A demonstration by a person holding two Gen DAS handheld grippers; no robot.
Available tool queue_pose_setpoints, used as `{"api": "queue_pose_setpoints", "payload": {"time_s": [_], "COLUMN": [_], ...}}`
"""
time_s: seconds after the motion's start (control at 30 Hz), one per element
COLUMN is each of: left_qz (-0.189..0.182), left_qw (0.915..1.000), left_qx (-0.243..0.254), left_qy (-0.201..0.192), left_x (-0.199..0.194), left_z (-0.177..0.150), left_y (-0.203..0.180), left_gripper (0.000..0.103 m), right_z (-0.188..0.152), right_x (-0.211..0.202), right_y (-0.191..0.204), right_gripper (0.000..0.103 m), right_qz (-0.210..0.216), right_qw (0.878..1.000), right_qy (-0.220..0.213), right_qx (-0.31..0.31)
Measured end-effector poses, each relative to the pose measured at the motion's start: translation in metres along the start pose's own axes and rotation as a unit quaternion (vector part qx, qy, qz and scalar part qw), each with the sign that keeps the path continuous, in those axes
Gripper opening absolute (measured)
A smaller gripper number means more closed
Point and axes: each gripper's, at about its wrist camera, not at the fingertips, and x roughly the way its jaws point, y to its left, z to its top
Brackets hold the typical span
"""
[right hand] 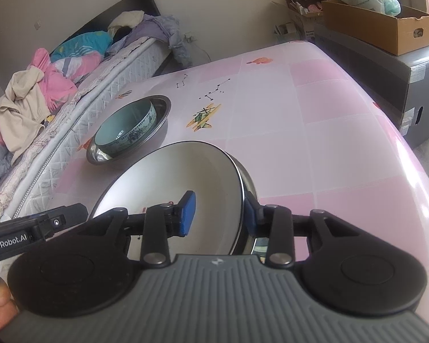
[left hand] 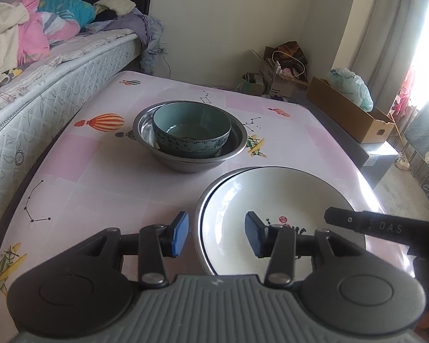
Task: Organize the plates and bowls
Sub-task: 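Lower the white plate onto the steel dishes and open both grippers, then move both grippers to the rim of the small steel bowl holding the teal bowl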
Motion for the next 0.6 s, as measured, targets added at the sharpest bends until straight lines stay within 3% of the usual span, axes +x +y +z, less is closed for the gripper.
{"api": "queue_pose_setpoints", "payload": {"time_s": [0.1, 0.37, 0.6], "left_qz": [0.002, 0.01, 0.012], "left_qw": [1.0, 0.9998, 0.9997], "left_qx": [-0.005, -0.018, -0.022], "left_qy": [0.001, 0.001, 0.007], "left_x": [-0.004, -0.019, -0.034], "left_z": [-0.003, -0.012, -0.021], "left_y": [0.002, 0.006, 0.007], "left_gripper": [0.047, 0.051, 0.061], "right_z": [0.005, 0.024, 0.001], "right_x": [-0.006, -0.029, -0.057], "right_y": [0.001, 0.009, 0.0], "right_gripper": [0.051, 0.053, 0.06], "right_qz": [-0.003, 0.0, -0.004], "right_qw": [1.0, 0.999, 0.999], "right_qy": [-0.007, -0.041, -0.037], "right_qx": [0.0, -0.018, 0.004]}}
